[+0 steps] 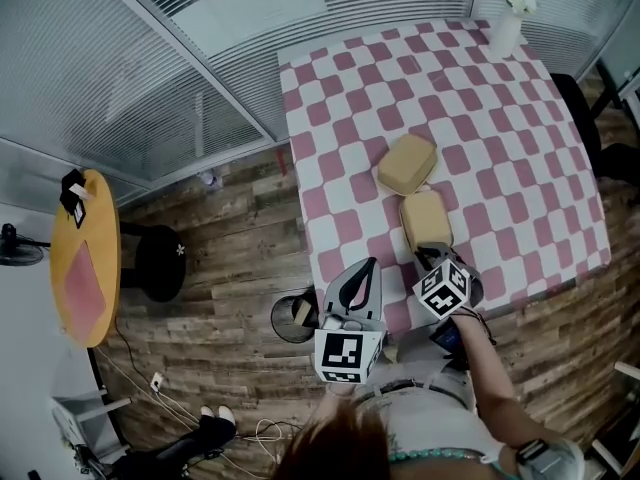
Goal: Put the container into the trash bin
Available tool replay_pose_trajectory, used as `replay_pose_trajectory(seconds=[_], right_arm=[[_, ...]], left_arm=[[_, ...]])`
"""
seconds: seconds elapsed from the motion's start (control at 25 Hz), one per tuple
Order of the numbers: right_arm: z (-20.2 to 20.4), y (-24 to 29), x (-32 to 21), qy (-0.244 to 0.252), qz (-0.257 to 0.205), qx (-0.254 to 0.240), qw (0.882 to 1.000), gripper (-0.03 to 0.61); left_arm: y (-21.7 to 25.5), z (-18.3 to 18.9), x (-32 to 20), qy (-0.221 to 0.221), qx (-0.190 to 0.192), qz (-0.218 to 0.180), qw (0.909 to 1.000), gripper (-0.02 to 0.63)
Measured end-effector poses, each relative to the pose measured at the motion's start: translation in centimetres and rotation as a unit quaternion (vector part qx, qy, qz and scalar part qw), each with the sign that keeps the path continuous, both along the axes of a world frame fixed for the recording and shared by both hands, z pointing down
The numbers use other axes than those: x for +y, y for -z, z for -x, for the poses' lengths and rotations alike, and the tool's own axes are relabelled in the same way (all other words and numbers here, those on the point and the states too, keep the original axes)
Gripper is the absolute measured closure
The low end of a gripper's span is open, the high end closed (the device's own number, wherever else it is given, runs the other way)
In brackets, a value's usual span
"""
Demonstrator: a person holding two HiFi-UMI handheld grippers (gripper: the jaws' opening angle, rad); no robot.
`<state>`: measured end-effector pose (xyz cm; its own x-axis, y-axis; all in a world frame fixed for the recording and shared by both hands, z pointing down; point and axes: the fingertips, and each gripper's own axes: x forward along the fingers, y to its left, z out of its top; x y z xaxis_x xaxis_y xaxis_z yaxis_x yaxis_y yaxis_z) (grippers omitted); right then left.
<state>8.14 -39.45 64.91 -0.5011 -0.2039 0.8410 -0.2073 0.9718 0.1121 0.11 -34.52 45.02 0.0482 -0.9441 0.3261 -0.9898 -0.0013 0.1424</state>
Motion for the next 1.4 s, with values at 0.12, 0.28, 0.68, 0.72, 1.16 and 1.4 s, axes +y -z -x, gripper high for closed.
replay_pose_trajectory(seconds=[0.12,0.28,0.68,0.72,1.16,1.4], right_arm=[[-0.8,1.4,-0.2,-0.021,0.018,-0.028,0.999,0.552],[-1.6,3.2,-0.2,-0.050,0.062,-0.090,0.993,0.554],[-3.1,9.2,-0.2,-0.058,0.129,-0.210,0.967,0.554],[-2.9,9.7,-0.2,-0.051,0.128,-0.216,0.967,0.554],[-0.8,15.1,1.1,0.031,0.130,-0.276,0.952,0.554],[0.6,19.2,2.4,0.082,0.122,-0.319,0.936,0.554]], left_arm=[[0.1,-0.6,0.3,-0.006,-0.001,-0.002,1.0000,0.609],[0.4,-1.4,0.3,-0.012,0.002,-0.008,0.9999,0.609],[1.8,-3.0,0.6,0.009,0.008,-0.029,0.9995,0.609],[1.9,-2.9,0.6,0.014,0.006,-0.032,0.9994,0.609],[3.2,-3.1,1.6,0.081,-0.009,-0.048,0.9955,0.609],[3.9,-3.0,2.5,0.114,-0.015,-0.058,0.9917,0.609]])
